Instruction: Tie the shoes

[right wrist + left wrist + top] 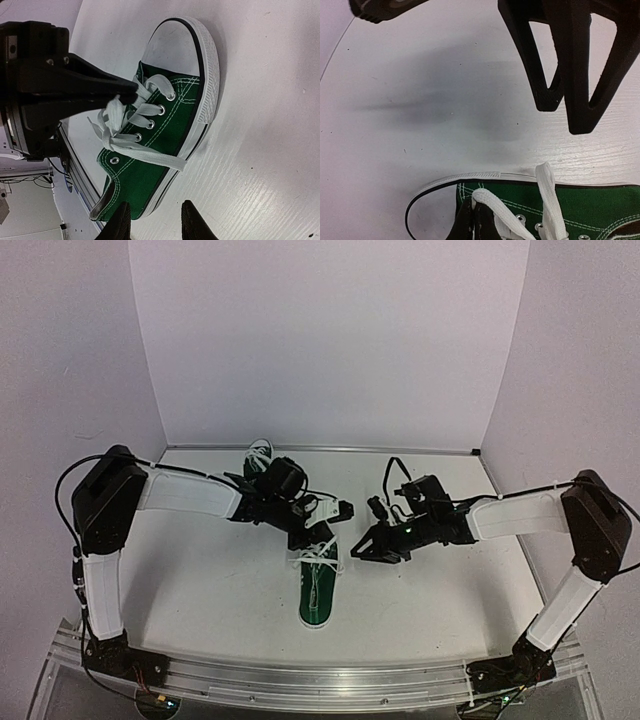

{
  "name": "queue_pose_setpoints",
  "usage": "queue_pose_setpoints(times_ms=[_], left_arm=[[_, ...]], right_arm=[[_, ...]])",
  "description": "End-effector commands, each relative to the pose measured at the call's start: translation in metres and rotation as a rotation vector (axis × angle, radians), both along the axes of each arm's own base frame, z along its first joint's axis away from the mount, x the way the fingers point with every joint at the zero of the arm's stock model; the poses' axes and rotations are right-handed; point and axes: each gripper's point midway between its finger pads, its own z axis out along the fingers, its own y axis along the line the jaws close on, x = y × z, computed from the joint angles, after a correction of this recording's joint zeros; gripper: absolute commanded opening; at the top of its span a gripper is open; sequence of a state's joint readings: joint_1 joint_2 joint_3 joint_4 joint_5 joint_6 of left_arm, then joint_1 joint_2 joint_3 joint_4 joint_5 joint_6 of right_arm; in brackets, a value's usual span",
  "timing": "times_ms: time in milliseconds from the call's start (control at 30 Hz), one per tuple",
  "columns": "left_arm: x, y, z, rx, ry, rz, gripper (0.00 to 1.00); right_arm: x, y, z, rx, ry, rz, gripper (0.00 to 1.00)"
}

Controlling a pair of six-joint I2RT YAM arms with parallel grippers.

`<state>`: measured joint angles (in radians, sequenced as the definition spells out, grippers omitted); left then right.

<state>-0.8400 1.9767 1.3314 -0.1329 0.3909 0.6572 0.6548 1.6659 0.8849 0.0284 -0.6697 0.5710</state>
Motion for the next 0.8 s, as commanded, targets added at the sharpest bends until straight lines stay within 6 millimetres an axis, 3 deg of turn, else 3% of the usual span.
queue_pose_setpoints(times_ms=[0,133,233,467,600,767], left_arm=[[0.001,-0.012,0.004,0.015,-0.042,-0.027,0.04],[-0.001,-0.014,0.011,0.022,-0.055,-0.027,0.15],[0.002,-0.01,0.025,0.024,-0.064,0.016,0.29],[0.018,0.017,0.064,0.005,-0.039,0.173,0.58],[0.012,0.036,0.078,-0.013,0.013,0.208,0.62],[-0.025,0.062,0.065,0.009,0.073,0.157,0.57]], right_arm=[[0.002,-0.003,0.013,0.016,-0.048,0.001,0.32],[0.002,-0.003,0.012,0.012,-0.05,-0.001,0.32],[0.003,-0.003,0.009,0.006,-0.049,0.001,0.32],[0.006,-0.001,0.002,-0.008,-0.05,0.01,0.32],[0.007,0.0,-0.001,-0.012,-0.048,0.014,0.31],[0.005,-0.001,-0.007,-0.02,-0.038,0.019,0.31]])
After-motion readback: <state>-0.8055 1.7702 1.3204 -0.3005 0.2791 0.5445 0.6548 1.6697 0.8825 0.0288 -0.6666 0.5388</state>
